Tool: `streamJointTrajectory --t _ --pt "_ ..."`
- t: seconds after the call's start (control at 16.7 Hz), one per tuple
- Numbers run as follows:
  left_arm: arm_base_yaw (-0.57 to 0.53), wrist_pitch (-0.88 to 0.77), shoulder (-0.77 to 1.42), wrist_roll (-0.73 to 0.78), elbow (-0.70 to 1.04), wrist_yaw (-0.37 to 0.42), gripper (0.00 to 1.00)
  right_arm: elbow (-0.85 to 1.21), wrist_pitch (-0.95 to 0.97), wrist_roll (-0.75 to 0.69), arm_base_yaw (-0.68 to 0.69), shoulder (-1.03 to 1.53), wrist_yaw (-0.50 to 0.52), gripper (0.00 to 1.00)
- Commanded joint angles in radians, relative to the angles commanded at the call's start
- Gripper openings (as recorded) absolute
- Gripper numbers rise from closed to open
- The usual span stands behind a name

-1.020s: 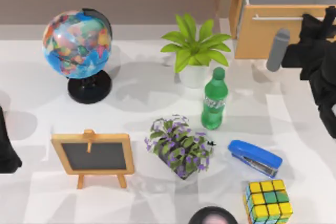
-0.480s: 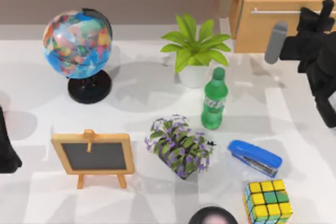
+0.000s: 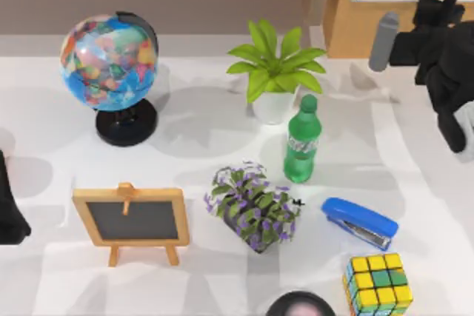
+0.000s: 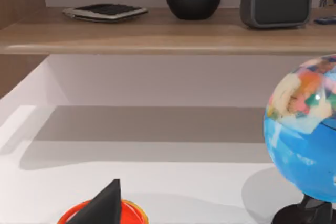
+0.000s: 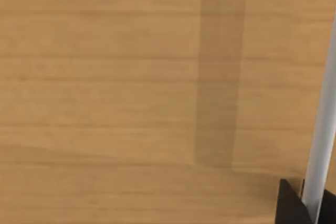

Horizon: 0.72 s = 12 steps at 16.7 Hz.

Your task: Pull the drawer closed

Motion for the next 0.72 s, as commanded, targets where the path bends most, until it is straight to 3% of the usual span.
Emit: streamJointTrajectory --t 0.18,0.72 --pt "0.0 0.0 0.0 0.0 0.0 0.0 1.0 0.0 0.0 0.0 0.0 0.0 0.0 0.0" --pt "0.0 0.0 0.0 0.0 0.0 0.0 1.0 0.0 0.0 0.0 0.0 0.0 0.0 0.68"
